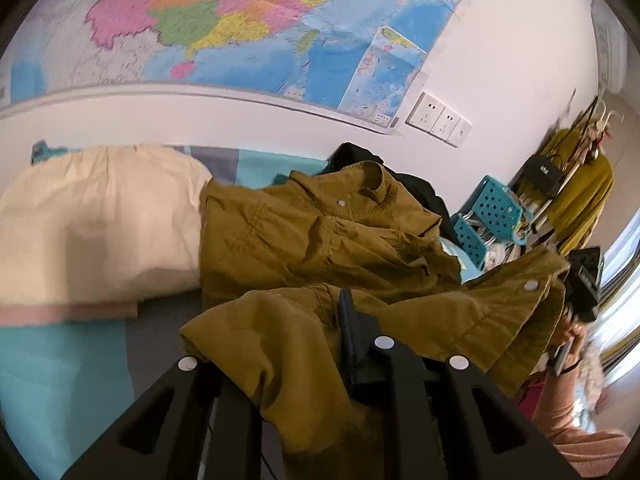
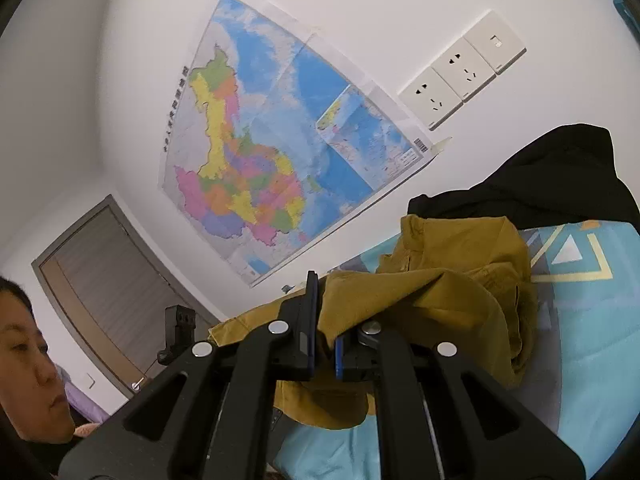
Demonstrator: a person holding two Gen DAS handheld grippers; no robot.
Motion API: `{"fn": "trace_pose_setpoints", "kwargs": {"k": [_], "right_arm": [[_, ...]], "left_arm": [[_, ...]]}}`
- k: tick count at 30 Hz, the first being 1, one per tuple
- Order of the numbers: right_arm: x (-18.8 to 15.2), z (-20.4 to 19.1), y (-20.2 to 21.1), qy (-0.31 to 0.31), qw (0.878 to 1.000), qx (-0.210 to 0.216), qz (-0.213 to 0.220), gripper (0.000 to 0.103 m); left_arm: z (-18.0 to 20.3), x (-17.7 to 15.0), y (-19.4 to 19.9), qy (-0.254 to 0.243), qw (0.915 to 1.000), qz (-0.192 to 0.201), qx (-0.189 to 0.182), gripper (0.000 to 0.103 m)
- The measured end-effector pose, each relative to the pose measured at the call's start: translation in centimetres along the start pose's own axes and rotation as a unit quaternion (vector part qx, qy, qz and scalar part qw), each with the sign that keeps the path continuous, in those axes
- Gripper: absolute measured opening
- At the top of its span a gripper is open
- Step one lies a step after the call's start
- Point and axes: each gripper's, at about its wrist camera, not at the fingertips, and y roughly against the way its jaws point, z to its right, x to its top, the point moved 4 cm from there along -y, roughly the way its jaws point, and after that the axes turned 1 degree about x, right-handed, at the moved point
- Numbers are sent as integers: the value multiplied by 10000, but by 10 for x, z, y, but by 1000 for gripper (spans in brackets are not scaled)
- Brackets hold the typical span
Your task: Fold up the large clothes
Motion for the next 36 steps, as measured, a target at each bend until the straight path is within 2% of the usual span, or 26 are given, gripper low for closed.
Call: {"fn": "trace_pose_setpoints", "kwargs": {"k": [10, 36], "right_arm": [[22, 21, -24, -134, 9998, -110, -12, 6], [52, 61, -70, -323, 9979, -531, -188, 7]], "left_arm": [[-7, 27, -19, -52, 9998, -149, 124, 16], [-27, 70, -68, 153, 9973, -641, 336, 17]]}}
